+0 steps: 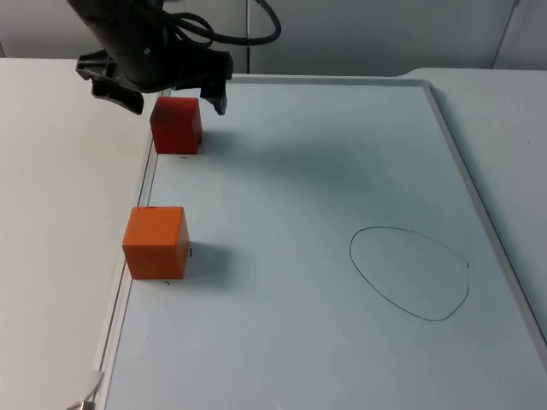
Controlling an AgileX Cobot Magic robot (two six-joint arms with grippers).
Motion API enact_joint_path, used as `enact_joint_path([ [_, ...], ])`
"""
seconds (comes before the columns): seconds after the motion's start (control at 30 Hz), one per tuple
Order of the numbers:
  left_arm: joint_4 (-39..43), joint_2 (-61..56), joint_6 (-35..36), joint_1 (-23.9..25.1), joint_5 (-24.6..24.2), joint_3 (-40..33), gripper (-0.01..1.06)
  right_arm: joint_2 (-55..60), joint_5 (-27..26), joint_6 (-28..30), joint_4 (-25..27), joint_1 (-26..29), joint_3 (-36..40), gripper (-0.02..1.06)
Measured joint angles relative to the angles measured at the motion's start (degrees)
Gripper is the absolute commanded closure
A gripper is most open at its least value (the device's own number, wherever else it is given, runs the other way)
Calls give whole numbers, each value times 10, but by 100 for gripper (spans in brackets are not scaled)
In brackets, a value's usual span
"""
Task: Pick up one cube with the left hand and another cube with the right hand. First place the cube in the right hand at the target position, then stack the cube in the left hand on top.
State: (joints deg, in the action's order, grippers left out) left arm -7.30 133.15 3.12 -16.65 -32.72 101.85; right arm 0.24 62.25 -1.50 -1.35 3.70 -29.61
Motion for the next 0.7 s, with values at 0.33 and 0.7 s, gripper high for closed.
enact_joint_path([
  [0.33,2,11,0,0,11,0,4,0,0,0,0,0,0,0],
  [0.7,5,17,0,-1,22,0,39,0,0,0,0,0,0,0],
])
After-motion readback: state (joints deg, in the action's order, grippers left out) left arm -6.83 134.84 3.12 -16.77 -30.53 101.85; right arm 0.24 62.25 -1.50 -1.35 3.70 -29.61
